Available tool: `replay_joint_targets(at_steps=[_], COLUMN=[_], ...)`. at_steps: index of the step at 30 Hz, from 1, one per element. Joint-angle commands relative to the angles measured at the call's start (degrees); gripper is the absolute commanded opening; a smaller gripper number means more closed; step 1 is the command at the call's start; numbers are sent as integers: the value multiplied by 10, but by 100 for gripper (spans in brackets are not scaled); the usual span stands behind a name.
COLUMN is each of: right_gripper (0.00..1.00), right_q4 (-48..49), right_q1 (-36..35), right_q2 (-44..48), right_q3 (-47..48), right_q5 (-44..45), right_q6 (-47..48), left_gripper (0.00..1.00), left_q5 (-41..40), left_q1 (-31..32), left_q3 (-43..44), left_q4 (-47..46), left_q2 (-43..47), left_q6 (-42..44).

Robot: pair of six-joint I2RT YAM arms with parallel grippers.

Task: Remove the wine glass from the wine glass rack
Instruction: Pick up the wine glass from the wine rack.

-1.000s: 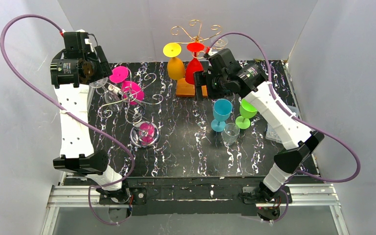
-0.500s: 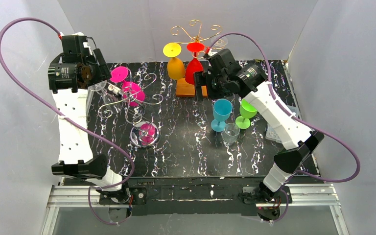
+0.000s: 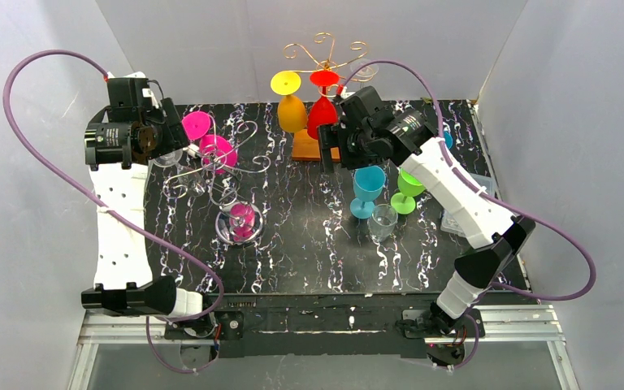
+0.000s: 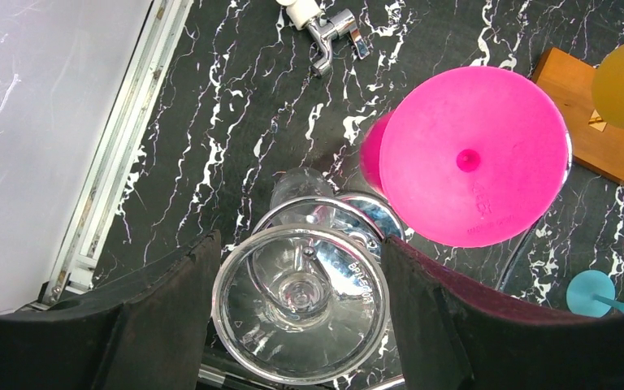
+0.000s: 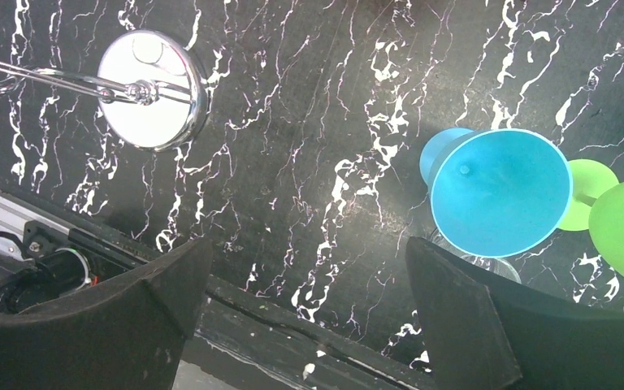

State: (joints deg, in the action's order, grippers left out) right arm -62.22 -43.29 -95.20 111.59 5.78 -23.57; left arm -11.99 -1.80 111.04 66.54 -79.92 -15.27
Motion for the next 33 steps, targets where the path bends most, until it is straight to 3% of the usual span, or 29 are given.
replay_joint_targets(at_steps=[1,11,20,24,33], right_gripper=[98,98,98,98,98], right_q4=[11,10,12,13,14], right_q1=[-8,-11,-12,-12,-13], right_q2=[10,6,5,6,11], right_q3=[37,37,37,36,30], right_q5=[4,6,5,5,7], right_q6=[-5,-5,-3,-2,-4], left_gripper=[48,70,83,84,72], left_q5=[6,4,5,5,6], left_q1=[2,2,2,2,2], left_q3=[11,27,13,9,4], left_q4=[22,38,41,46,46], left_q2=[5,-5,10,17,19], left_q6=[12,15,24,28,29])
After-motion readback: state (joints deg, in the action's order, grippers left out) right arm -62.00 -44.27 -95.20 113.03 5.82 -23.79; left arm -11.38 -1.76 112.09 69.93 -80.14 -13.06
